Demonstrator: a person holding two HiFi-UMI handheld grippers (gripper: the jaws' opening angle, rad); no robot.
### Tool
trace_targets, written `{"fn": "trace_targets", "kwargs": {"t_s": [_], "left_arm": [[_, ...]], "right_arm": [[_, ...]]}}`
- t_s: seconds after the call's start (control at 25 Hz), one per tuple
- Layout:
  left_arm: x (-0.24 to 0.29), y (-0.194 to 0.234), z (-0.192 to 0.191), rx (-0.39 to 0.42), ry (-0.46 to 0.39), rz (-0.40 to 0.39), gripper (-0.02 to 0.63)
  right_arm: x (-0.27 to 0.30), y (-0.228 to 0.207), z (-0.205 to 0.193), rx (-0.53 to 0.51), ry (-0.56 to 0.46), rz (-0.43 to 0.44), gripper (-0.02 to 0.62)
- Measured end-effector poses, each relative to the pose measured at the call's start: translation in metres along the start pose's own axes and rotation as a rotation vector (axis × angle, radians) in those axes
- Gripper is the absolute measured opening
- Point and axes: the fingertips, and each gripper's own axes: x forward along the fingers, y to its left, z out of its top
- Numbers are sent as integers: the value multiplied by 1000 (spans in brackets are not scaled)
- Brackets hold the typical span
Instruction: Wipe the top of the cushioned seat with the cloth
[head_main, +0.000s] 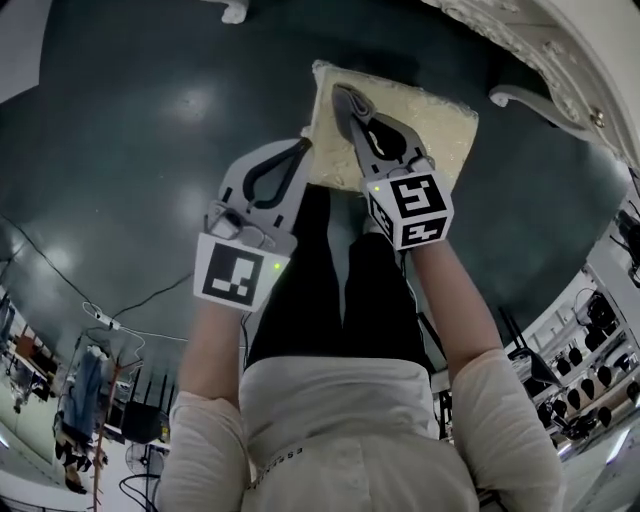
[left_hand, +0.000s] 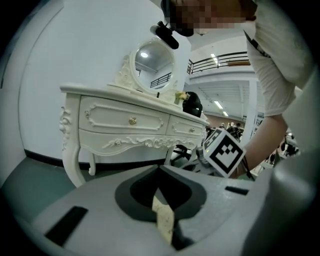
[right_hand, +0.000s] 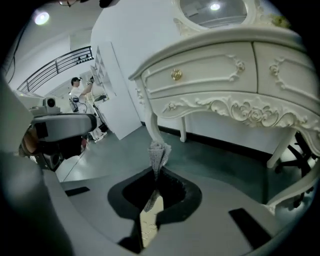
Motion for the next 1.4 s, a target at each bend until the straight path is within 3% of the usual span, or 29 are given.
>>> {"fn": "trace_targets", "kwargs": {"t_s": [0.32, 0.64, 0.88, 1.24, 1.4], "left_arm": [[9, 26, -38, -35, 6, 9, 2], [7, 30, -47, -25, -7, 8, 2], [17, 15, -51, -27, 2, -13, 2], [36, -12, -32, -20, -31, 21, 2], [43, -35, -27, -22, -34, -7, 2]], "right_arm": [[59, -3, -43, 62, 104, -4, 28], [85, -19, -63, 36, 187, -66, 28], [82, -34, -69, 42, 195, -57, 28], [52, -73, -83, 33, 249, -110, 28], [33, -94, -93, 44, 260, -147, 28]]}}
